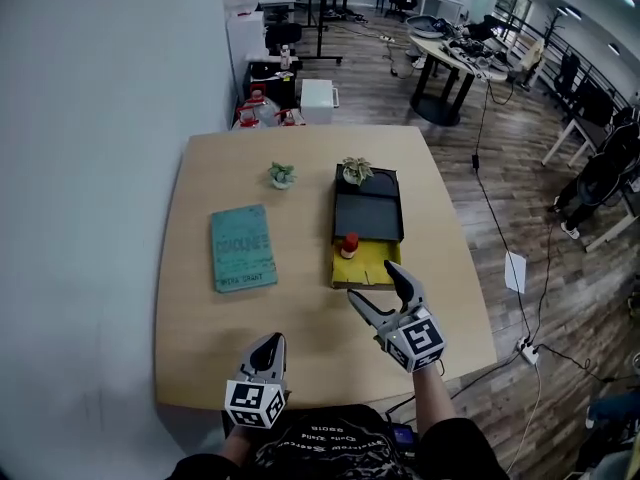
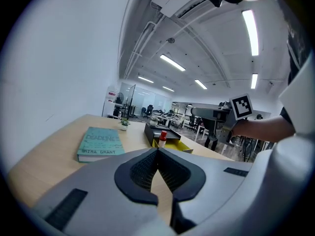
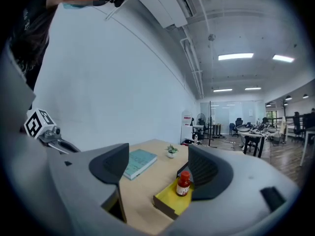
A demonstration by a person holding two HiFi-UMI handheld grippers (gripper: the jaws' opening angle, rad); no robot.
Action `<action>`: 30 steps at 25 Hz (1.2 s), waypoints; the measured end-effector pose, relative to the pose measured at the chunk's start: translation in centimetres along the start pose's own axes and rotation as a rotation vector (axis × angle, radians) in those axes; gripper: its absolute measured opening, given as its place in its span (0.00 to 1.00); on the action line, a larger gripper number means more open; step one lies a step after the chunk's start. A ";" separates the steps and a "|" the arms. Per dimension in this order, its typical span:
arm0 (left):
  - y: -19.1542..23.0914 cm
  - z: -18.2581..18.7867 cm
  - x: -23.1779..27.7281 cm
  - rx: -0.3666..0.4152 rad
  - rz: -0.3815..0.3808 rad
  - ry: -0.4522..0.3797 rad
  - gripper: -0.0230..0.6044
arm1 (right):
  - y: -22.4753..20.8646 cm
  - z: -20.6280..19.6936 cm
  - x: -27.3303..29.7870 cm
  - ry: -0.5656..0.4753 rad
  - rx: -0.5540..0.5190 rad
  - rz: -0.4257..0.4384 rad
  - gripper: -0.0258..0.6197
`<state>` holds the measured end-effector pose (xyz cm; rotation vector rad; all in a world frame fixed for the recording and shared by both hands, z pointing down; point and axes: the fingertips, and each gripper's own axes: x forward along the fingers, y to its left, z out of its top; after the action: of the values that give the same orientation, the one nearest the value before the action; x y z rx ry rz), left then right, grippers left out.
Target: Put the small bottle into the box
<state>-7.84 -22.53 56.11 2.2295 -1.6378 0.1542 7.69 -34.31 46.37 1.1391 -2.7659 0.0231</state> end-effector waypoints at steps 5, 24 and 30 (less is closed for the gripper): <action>-2.1 0.2 -1.3 0.003 -0.049 -0.025 0.04 | 2.2 -0.4 -5.0 0.009 0.020 -0.054 0.64; -5.2 -1.5 -3.2 0.038 -0.152 -0.034 0.04 | 6.8 -8.6 -15.3 0.032 0.205 -0.306 0.64; -5.3 -1.4 -3.1 0.039 -0.158 -0.037 0.04 | 7.6 -8.8 -15.2 0.053 0.199 -0.271 0.60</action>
<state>-3.67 -17.91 55.31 2.3930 -1.4812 0.1038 14.17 -17.61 53.17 1.5297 -2.5847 0.2984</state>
